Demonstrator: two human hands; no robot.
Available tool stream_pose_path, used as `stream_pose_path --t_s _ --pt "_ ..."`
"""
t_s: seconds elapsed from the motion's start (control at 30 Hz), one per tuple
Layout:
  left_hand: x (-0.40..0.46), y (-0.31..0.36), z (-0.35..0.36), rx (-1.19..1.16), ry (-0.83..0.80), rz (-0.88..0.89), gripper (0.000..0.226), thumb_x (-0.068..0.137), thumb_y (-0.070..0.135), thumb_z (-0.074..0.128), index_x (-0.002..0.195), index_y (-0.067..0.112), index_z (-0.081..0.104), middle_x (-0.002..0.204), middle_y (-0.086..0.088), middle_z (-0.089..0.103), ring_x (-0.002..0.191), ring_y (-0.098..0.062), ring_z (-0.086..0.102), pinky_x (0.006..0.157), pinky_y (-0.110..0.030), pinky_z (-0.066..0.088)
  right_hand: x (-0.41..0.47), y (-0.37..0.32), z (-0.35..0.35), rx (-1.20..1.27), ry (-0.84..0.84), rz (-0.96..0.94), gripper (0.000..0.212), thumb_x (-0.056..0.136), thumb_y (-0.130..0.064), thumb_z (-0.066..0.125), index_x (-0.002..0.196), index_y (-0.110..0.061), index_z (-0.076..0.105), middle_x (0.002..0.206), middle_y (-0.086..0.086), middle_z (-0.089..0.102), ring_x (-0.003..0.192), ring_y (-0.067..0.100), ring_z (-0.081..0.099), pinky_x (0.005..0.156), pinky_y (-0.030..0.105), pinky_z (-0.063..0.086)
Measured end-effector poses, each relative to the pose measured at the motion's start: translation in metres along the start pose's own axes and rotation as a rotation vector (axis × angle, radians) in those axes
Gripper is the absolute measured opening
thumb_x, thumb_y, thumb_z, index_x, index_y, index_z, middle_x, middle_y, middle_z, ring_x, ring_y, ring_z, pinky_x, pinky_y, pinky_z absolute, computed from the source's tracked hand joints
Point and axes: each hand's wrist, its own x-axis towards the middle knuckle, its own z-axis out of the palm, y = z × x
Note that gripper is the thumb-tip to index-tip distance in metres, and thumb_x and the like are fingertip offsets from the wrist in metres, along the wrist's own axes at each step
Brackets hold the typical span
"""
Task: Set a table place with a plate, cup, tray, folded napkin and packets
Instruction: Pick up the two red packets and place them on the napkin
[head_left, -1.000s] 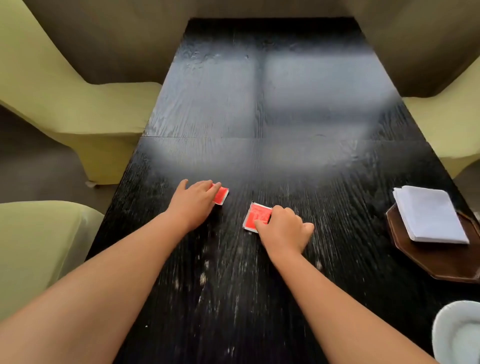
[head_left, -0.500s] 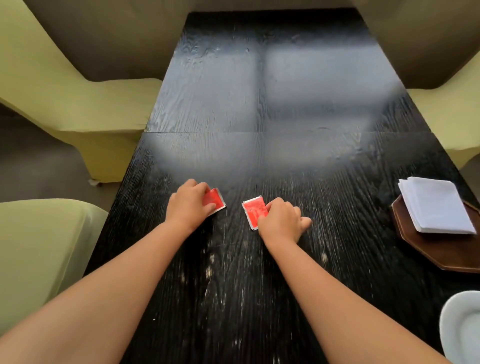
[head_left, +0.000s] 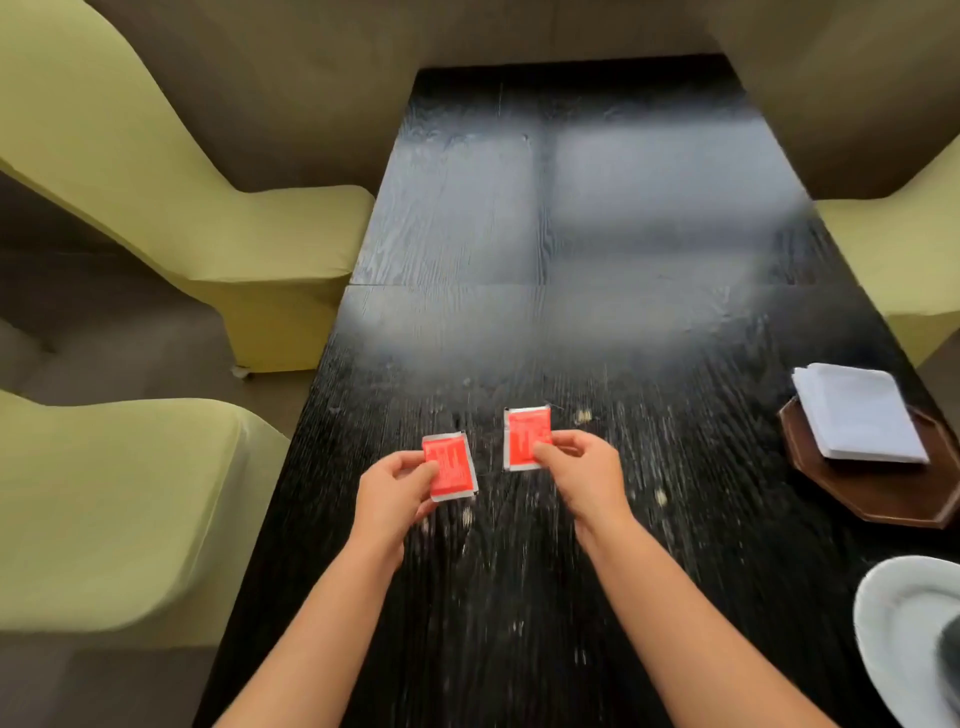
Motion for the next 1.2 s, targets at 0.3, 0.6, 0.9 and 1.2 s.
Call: stream_pose_path --t_s 0.3,0.6,0.9,1.2 --pt "-0.135 0.070 -0.016 -0.291 -0.085 0.191 0.010 0.086 0.007 0.060 0.096 0.010 0.063 0.088 -0.010 0.072 0.076 -0.017 0.071 0.057 -0.021 0.054 -0.136 -0.067 -0.032 0.148 -0.129 -0.237 0.014 0.077 -0.003 0.070 0.080 -0.017 0.067 0.081 0.002 0.071 0.074 0.010 0.064 0.063 0.010 0.049" --pt "-0.207 0.107 -0.019 -0.306 -0.086 0.374 0.013 0.082 0.012 0.066 0.095 0.012 0.067 0.089 -0.010 0.073 0.086 -0.023 0.070 0.074 -0.038 0.056 -0.197 -0.112 -0.058 -0.013 -0.033 -0.419 0.014 0.073 -0.020 0.076 0.074 -0.028 0.066 0.070 -0.006 0.070 0.067 0.008 0.064 0.078 0.042 0.052" --pt "-0.257 0.120 -0.025 -0.207 -0.151 0.691 0.017 0.072 0.018 0.072 0.089 0.017 0.072 0.082 -0.002 0.075 0.079 -0.015 0.070 0.067 -0.019 0.053 -0.230 -0.117 -0.089 0.057 -0.024 -0.365 0.014 0.085 -0.035 0.063 0.089 -0.022 0.061 0.082 0.000 0.064 0.075 0.013 0.059 0.072 0.030 0.048" --pt "-0.262 0.129 -0.044 0.048 -0.539 0.766 0.034 0.063 0.050 0.077 0.079 0.021 0.076 0.114 0.006 0.063 0.118 -0.010 0.053 0.090 -0.013 0.042 -0.242 -0.125 -0.132 0.021 -0.674 0.012 0.025 0.089 -0.034 0.052 0.085 -0.020 0.072 0.077 -0.003 0.072 0.067 0.008 0.055 0.072 0.030 0.034"
